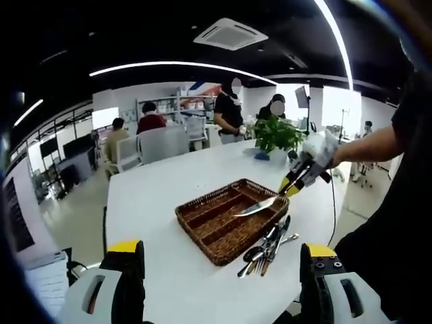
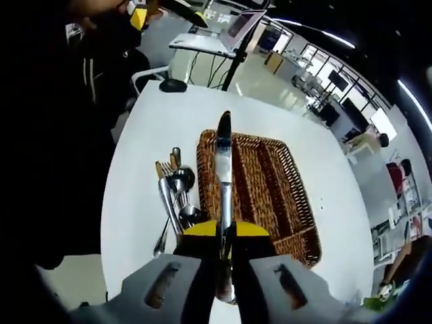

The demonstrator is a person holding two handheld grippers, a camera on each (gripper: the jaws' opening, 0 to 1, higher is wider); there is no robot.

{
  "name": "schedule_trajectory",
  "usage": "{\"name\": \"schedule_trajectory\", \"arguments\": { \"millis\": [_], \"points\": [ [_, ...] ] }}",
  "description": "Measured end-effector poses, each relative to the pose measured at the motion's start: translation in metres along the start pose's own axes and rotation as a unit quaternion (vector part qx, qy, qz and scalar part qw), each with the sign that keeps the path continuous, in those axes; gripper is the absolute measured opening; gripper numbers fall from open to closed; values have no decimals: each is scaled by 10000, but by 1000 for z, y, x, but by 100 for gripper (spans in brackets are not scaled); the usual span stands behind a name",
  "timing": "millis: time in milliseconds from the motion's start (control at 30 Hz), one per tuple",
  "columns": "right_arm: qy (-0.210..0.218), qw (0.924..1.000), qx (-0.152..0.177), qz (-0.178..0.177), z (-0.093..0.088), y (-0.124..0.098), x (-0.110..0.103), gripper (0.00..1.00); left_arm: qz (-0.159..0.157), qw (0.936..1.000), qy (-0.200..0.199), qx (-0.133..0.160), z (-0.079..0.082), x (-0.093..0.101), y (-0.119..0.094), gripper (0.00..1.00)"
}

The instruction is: Arrange the knives, forks, and spoons in their matching storage slots by inserting each utensil handle-first until every utensil is classified and aligned in the correct compartment

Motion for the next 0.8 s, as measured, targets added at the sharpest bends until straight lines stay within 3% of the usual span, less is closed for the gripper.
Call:
{"name": "schedule_trajectory", "arguments": {
  "millis": [800],
  "points": [
    [-433, 9990, 49, 98, 17, 31, 24, 2, 113, 9997, -183, 91, -1, -7, -10, 100]
  ]
}}
Point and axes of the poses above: the point that each gripper's makers call its tool centre point, and the gripper's own axes: y roughly forward along the fingers, x roughly to its right, z roughly out of its top, the point moved 10 cm from there along -y, roughly backward along the fingers, and after that the axes turned 14 degrees about -z, right-handed, at the moved point
